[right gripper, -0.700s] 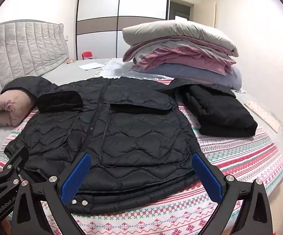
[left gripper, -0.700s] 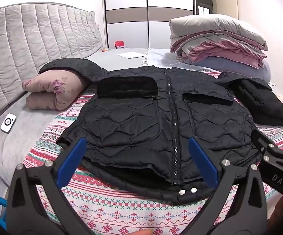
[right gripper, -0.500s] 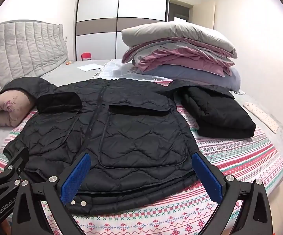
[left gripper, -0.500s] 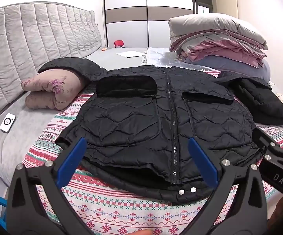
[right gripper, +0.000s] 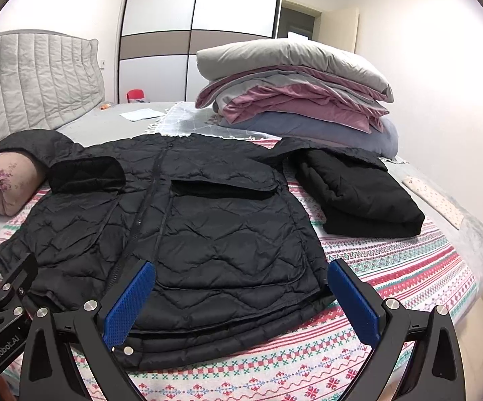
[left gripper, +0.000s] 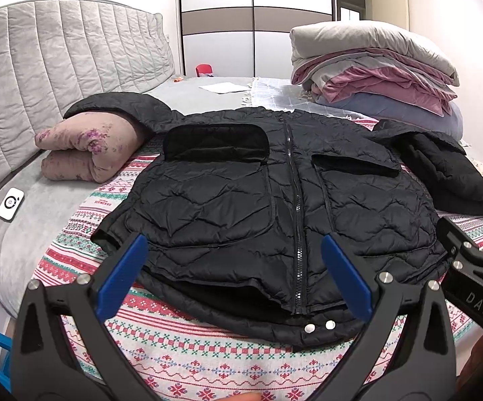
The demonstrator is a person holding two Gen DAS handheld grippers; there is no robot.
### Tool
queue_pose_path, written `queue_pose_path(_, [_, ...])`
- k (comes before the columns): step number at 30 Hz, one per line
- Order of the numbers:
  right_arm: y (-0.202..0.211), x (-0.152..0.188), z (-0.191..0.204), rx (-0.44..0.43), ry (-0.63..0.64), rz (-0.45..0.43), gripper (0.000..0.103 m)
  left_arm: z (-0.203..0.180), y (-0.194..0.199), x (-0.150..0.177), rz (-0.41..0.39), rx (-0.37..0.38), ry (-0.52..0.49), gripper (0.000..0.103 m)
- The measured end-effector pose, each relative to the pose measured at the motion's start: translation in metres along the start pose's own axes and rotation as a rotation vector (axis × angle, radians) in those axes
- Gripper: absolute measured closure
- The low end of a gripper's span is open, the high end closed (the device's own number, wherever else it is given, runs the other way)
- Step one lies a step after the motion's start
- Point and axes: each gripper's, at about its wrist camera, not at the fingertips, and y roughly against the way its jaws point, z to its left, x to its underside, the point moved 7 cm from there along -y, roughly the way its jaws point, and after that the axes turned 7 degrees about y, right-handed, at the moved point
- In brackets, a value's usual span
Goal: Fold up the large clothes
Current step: 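Move both grippers toward the hem of the black quilted jacket, then grasp the jacket hem with the left gripper while the right gripper grasps the hem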
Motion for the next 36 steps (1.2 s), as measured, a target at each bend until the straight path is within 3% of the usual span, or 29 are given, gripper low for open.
queue_pose_path(8, [-0.007,0.001,0.001,0.009,0.001,0.006,0.0,0.002,-0.006,-0.001,0.01,-0.001,0.01,0.0])
queue_pose_path(14, [-0.029,0.006,-0.002,-0.006,-0.011,0.059,0.0,0.025,-0.004,-0.026,0.018,0.003,0.076,0.0])
queue_pose_path(18, [-0.051,0.014,-0.028,-0.016,-0.124,0.131,0.0,0.048,0.015,-0.065,-0.026,-0.054,0.022,0.0])
queue_pose_path(22, [-0.07,0.025,-0.055,-0.049,-0.279,0.184,0.0,0.081,0.017,-0.09,-0.026,-0.036,0.047,0.0])
queue_pose_path(26, [-0.092,0.044,-0.071,-0.066,-0.395,0.276,0.0,0.118,-0.027,-0.078,0.117,-0.077,0.056,0.0])
queue_pose_path(31, [-0.118,0.067,-0.081,-0.065,-0.496,0.377,0.0,0.162,-0.096,-0.023,0.317,-0.189,0.085,0.0])
queue_pose_path(34, [-0.132,0.081,-0.088,-0.049,-0.555,0.437,0.0,0.175,-0.113,0.001,0.386,-0.205,0.118,0.001])
queue_pose_path(36, [-0.139,0.089,-0.094,-0.051,-0.615,0.46,0.0,0.178,-0.116,0.008,0.387,-0.18,0.152,0.008])
